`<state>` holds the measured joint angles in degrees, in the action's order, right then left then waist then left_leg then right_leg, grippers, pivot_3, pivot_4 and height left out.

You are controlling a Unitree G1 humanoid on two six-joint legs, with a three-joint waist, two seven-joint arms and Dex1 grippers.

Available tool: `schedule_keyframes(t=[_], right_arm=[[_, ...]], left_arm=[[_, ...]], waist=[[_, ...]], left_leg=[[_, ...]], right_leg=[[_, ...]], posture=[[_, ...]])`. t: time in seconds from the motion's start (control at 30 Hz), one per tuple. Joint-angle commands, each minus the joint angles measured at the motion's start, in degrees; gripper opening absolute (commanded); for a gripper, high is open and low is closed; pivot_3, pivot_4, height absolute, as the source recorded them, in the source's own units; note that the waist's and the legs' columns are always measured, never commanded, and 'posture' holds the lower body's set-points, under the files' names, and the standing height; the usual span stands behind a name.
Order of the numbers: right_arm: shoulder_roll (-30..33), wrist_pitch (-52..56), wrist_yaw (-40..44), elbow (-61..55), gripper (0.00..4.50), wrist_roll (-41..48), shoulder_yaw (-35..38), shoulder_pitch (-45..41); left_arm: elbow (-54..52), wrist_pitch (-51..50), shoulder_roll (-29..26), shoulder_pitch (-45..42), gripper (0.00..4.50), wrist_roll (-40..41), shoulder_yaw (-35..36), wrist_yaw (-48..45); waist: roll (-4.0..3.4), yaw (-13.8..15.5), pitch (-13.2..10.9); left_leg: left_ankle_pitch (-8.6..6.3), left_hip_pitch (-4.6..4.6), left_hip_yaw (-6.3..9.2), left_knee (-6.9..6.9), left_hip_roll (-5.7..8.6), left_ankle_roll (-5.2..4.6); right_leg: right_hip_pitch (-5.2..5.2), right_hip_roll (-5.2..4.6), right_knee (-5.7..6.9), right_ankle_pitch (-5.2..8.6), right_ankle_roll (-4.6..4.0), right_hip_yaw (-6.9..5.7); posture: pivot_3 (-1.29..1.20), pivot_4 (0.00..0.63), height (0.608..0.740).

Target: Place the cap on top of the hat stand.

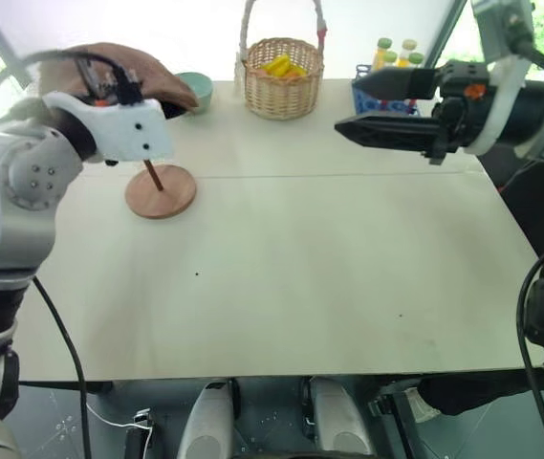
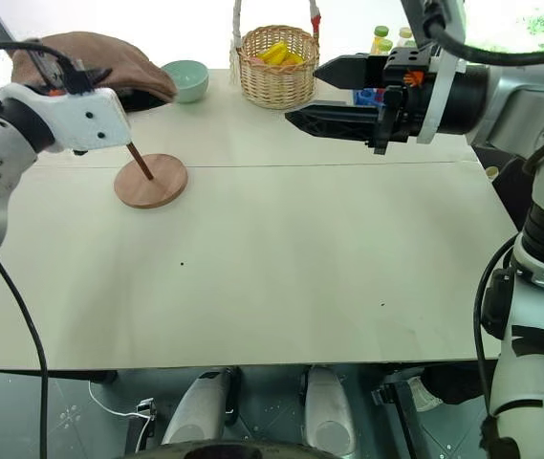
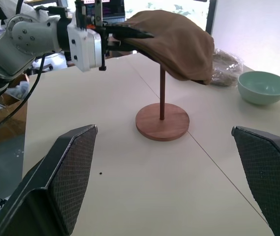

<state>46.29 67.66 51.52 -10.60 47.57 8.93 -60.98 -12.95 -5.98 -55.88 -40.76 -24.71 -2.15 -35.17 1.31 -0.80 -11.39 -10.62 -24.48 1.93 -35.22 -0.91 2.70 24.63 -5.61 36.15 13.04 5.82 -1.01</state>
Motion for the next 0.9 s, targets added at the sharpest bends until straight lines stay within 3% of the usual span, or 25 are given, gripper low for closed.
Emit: schedule_keyframes(t=[0.03,0.2,0.3,0.5,0.73,0.9], right_arm=[[1.25,-1.76,0.80,0.37,4.50,-0.06,0.09,-0.71],[1.67,-2.53,1.47,0.76,4.50,-0.68,-0.99,-0.11],[1.95,-2.37,1.81,1.29,4.50,-0.51,-1.06,-0.34],[2.47,-2.12,2.00,2.31,4.50,-0.52,-1.06,-1.10],[3.58,-2.23,3.07,3.50,4.50,-0.55,-1.43,-2.25],[3.12,-2.56,2.95,4.42,4.50,-1.36,-2.13,-3.39]], left_arm=[[2.53,7.10,-0.14,-1.26,0.01,4.20,5.30,3.00],[9.04,22.77,-1.21,0.90,0.01,12.09,10.80,4.10],[15.73,37.40,-3.53,2.97,0.01,18.39,14.11,1.99],[36.95,60.06,-8.43,1.96,0.01,24.52,13.51,-3.61],[58.11,74.02,-8.43,-10.59,0.01,25.54,8.03,-9.24],[66.25,78.63,-6.95,-14.89,0.01,24.39,5.30,-10.43]], waist=[[0.00,-0.08,0.00],[0.00,-0.10,0.00],[0.00,-0.13,0.00],[0.00,-0.06,0.00],[0.04,0.25,0.02],[0.03,-0.06,0.02]], left_leg=[[0.00,0.01,-0.01,0.00,0.00,-0.01],[-0.01,0.02,-0.03,0.00,-0.01,-0.01],[-0.01,0.03,-0.06,0.00,-0.01,-0.02],[-0.01,0.06,-0.14,-0.01,-0.04,-0.01],[-0.01,0.00,-0.20,-0.07,-0.04,-0.01],[-0.01,0.04,-0.23,-0.05,-0.04,-0.02]], right_leg=[[0.00,0.00,0.00,0.00,0.01,0.01],[0.01,0.00,0.02,-0.01,0.01,0.02],[0.01,0.00,0.02,-0.01,0.01,0.05],[0.03,0.00,0.02,-0.03,-0.05,0.05],[0.01,0.00,-0.04,-0.06,-0.04,0.08],[0.03,0.00,0.02,-0.09,0.02,0.10]], posture=[[0.00,0.150,0.740],[0.00,0.150,0.740],[0.00,0.150,0.740],[0.00,0.150,0.740],[0.00,0.150,0.740],[0.00,0.150,0.740]])
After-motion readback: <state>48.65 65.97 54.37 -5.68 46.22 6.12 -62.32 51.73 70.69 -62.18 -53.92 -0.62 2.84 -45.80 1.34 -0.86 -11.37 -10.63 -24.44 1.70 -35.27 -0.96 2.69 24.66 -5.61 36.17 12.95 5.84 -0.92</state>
